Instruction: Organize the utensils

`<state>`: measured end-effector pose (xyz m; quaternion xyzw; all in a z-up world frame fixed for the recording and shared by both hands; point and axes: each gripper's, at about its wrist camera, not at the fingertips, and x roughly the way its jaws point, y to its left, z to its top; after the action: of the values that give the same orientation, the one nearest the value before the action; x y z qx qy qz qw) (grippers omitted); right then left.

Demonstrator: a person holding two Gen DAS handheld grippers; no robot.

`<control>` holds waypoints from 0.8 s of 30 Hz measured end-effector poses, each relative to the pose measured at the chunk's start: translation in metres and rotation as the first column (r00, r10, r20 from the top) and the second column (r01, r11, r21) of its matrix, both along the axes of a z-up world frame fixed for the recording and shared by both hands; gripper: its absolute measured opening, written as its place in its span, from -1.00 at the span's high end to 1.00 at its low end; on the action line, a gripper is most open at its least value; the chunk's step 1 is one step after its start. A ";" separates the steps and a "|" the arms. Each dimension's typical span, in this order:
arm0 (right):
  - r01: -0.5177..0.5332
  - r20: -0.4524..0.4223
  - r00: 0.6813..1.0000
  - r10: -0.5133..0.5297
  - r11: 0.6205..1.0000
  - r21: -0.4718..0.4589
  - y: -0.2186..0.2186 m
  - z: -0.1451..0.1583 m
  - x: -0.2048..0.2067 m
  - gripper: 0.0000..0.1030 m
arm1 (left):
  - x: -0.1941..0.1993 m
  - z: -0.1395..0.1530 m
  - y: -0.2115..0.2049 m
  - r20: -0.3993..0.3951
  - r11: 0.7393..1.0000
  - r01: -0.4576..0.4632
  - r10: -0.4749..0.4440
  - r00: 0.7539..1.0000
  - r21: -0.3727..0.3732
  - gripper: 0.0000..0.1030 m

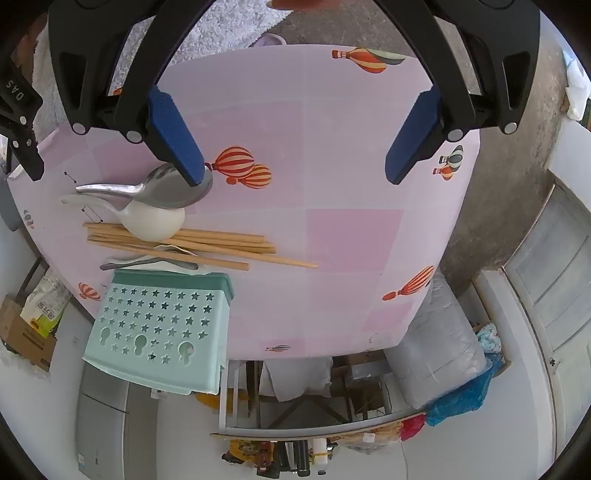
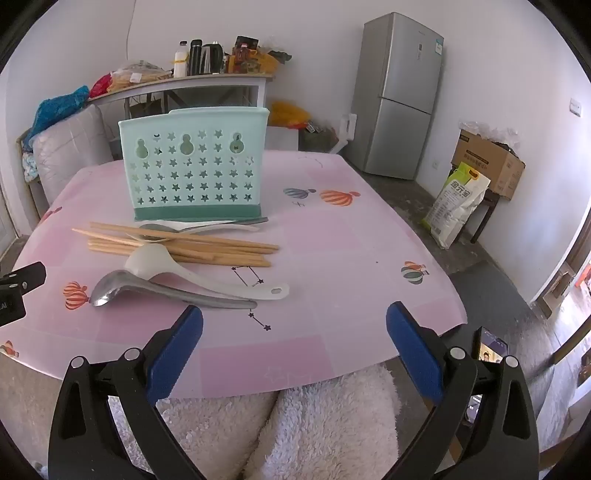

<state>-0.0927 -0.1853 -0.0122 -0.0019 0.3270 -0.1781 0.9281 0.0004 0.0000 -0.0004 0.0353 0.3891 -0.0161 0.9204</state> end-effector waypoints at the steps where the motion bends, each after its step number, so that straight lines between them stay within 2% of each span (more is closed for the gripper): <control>1: -0.001 0.004 1.000 0.001 1.000 -0.001 0.000 0.000 0.000 -0.88 | 0.000 0.000 0.000 -0.002 1.000 0.001 -0.001 1.000 -0.002 -0.83; 24: 0.004 0.019 1.000 -0.004 1.000 -0.009 0.002 0.007 0.000 -0.88 | -0.001 0.001 0.003 -0.001 1.000 0.002 -0.002 1.000 0.000 -0.83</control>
<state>-0.0932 -0.1836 -0.0055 -0.0036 0.3173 -0.1815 0.9308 -0.0002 0.0026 0.0008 0.0356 0.3896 -0.0171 0.9201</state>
